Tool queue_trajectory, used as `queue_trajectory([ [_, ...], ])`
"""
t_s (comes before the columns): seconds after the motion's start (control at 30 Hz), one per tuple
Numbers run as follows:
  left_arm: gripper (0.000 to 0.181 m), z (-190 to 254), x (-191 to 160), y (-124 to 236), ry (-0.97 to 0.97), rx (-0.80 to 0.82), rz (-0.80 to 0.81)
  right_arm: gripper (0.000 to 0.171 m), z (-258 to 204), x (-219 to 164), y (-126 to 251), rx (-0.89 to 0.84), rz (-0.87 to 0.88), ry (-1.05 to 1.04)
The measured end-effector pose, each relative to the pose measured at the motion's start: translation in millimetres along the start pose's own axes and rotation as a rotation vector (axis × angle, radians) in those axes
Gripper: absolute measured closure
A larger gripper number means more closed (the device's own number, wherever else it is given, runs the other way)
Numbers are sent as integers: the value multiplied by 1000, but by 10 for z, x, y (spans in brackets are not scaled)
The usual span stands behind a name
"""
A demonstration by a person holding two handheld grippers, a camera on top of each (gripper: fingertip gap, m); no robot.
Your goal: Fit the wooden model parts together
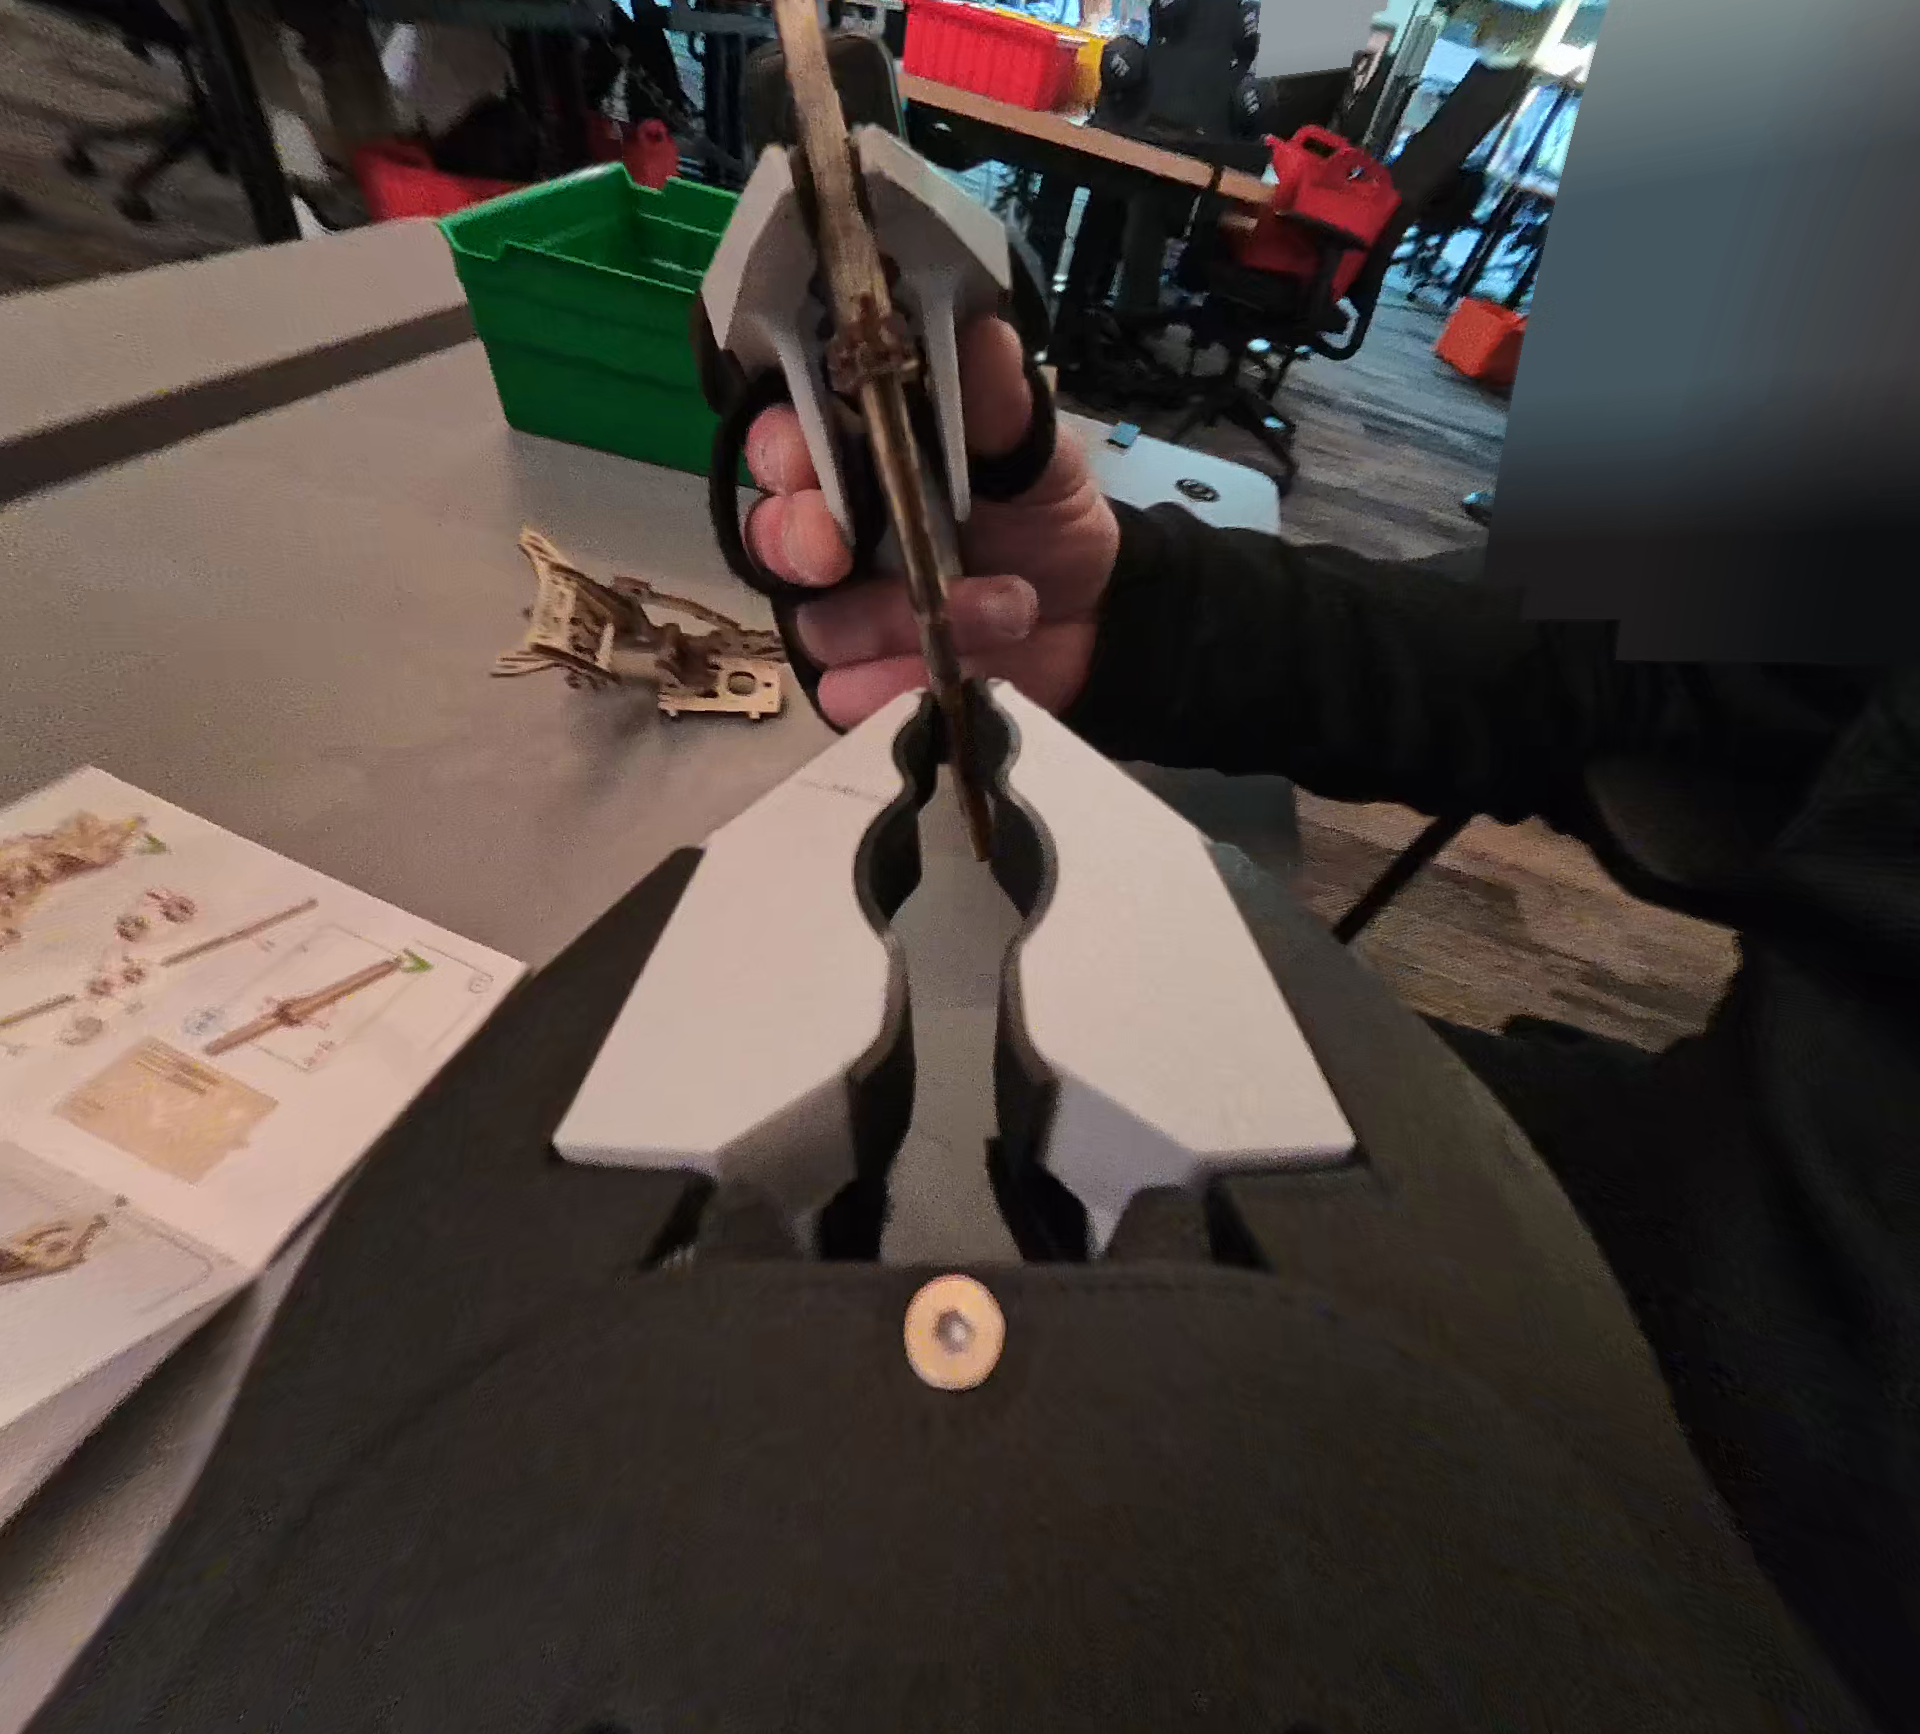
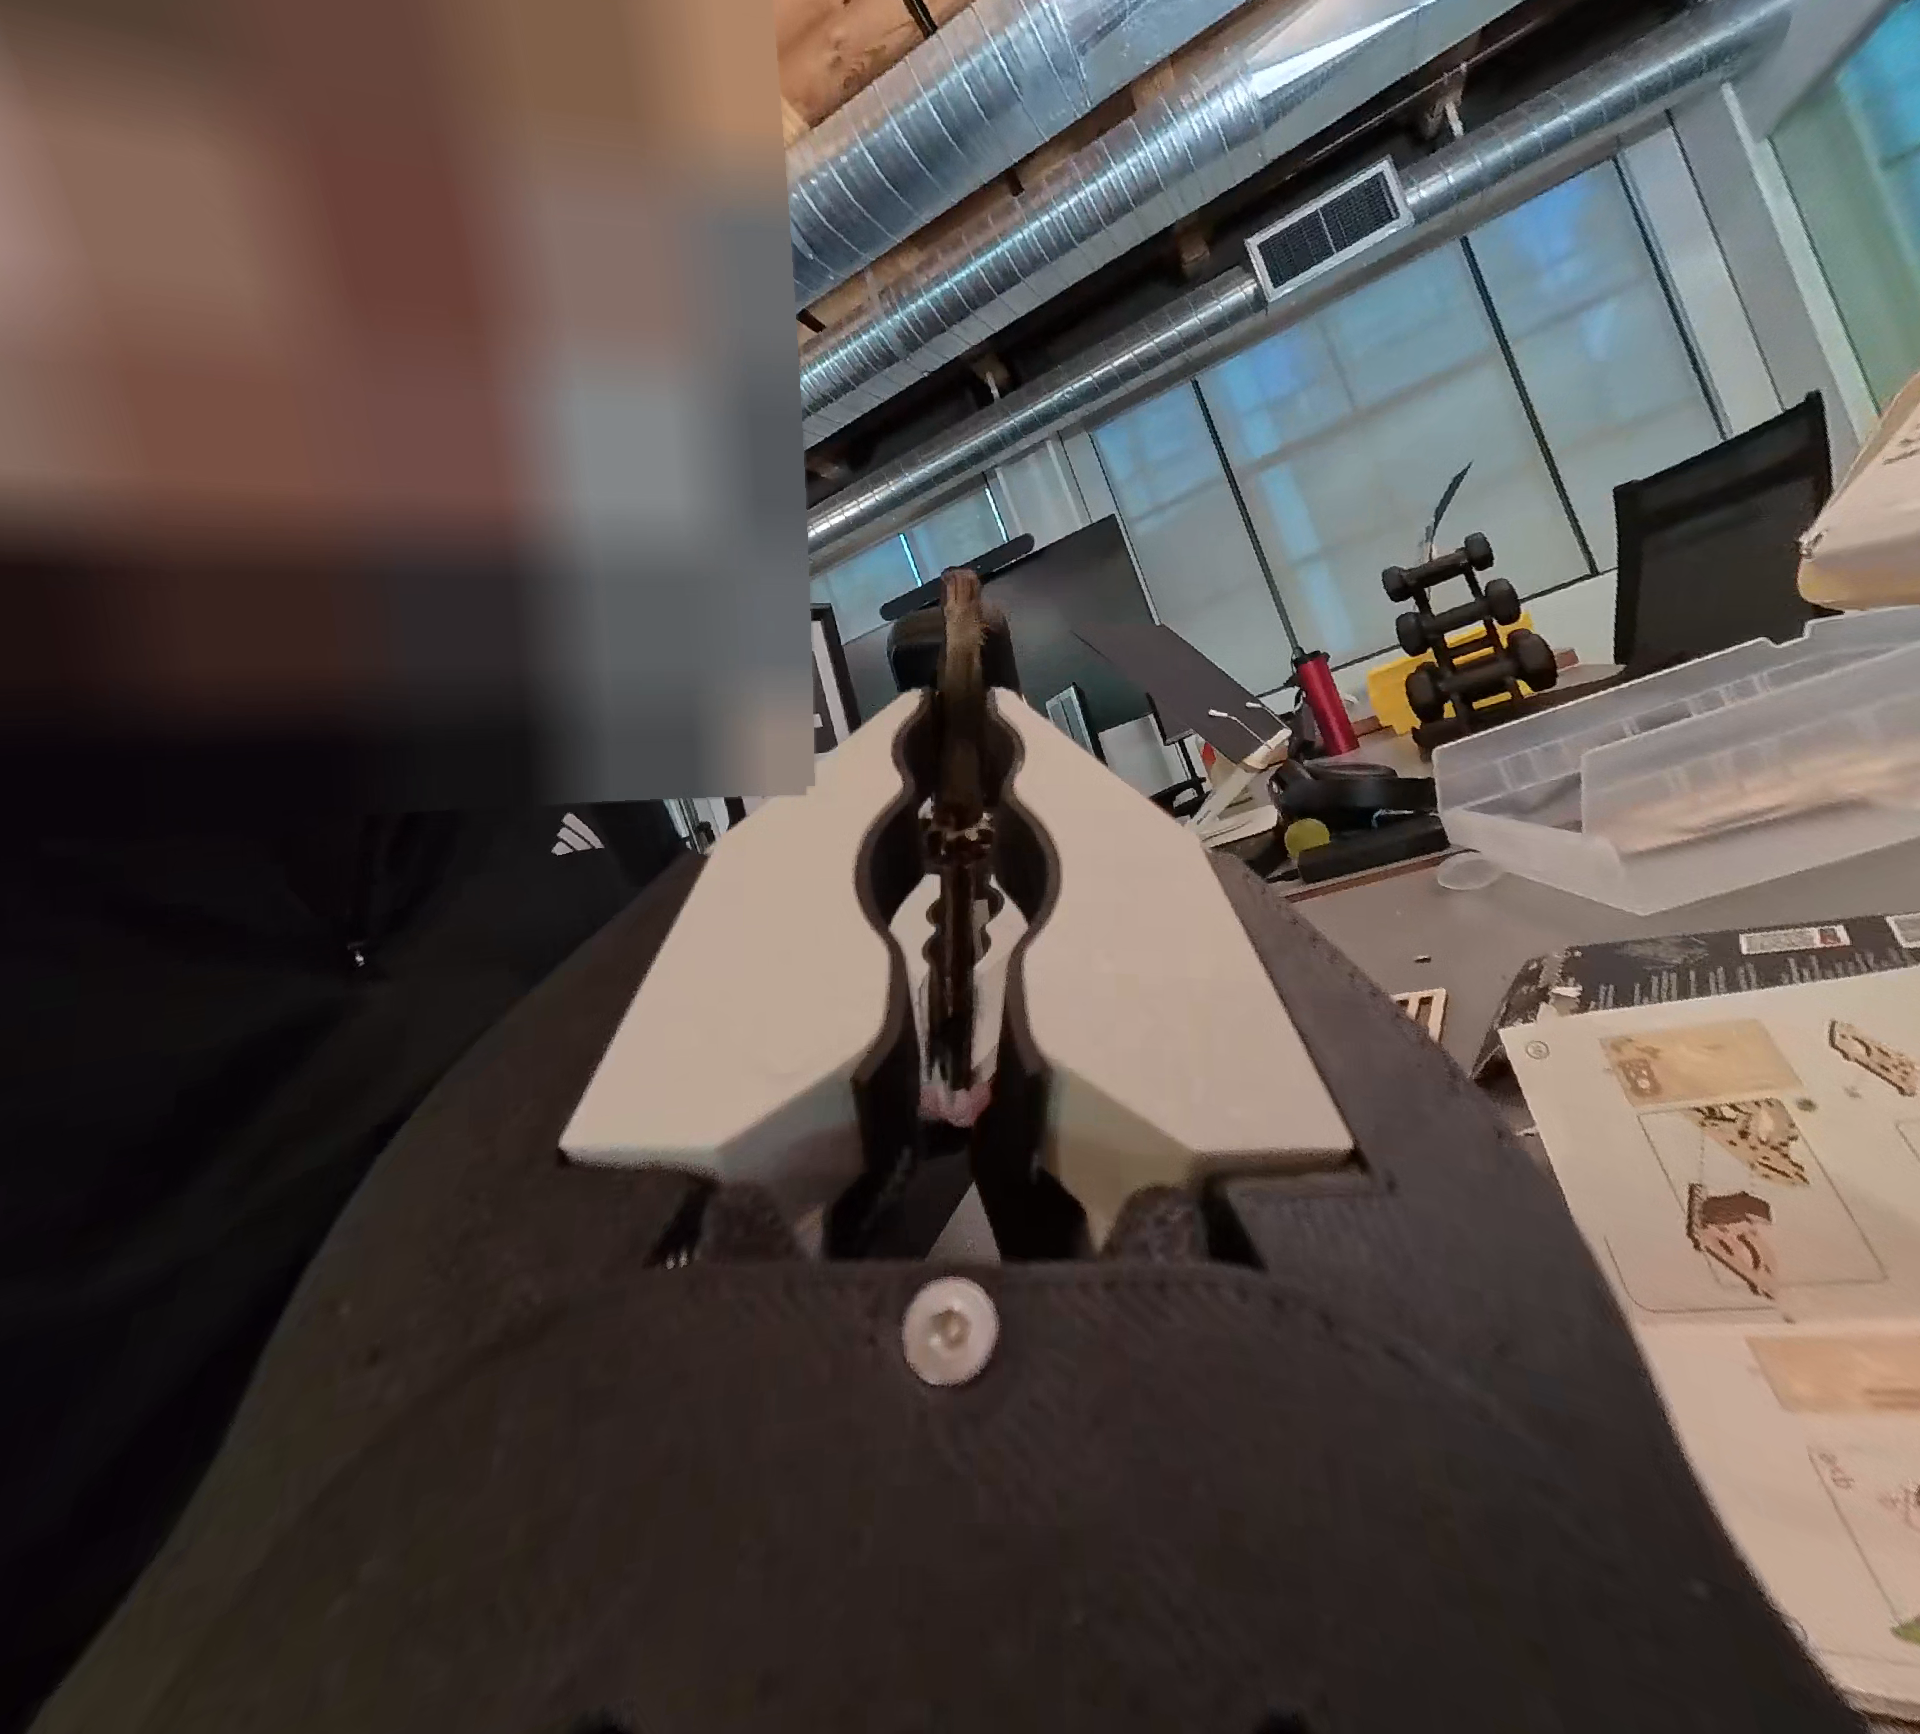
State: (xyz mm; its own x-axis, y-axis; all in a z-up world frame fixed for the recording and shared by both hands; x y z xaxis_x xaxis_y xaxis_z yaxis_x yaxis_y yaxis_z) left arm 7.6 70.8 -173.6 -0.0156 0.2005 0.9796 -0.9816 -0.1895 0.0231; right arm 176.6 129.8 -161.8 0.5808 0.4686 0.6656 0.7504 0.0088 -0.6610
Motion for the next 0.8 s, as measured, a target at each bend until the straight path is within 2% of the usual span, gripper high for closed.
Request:
queue_trajectory([
  [0.2,179,56,94,25,-310,135,-81,167,-12,34,56,34,-12,-3],
  [0.33,179,31,118,60,-410,189,-130,165,-31,50,71,8,-72,33],
  [0.4,180,20,139,98,-474,216,-163,154,-89,83,72,-42,-142,101],
  [0.5,180,27,141,153,-596,233,-244,151,-234,142,89,-173,-353,276],
  [0.63,180,21,79,184,-688,232,-354,150,-476,153,-7,-316,-755,627],
  [0.73,180,25,-9,157,-729,212,-432,150,-557,12,-89,-373,-1088,827],
  [0.8,180,58,-63,134,-742,189,-452,156,-583,-137,-109,-364,-1250,934],
])
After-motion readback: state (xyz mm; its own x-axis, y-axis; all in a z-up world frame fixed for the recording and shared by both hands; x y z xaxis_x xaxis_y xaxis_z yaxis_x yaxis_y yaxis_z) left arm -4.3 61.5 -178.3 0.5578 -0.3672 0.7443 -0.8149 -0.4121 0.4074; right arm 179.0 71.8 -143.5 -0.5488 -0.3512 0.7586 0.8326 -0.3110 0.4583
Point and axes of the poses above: each gripper's, where its closed fingertips meet, y back along the fingers, x out of its top, z = x × y across the jaws, the point moved 9 cm from there along y, back along the fingers, and after that the axes turned 10 degrees about z, right-handed, at the moved point
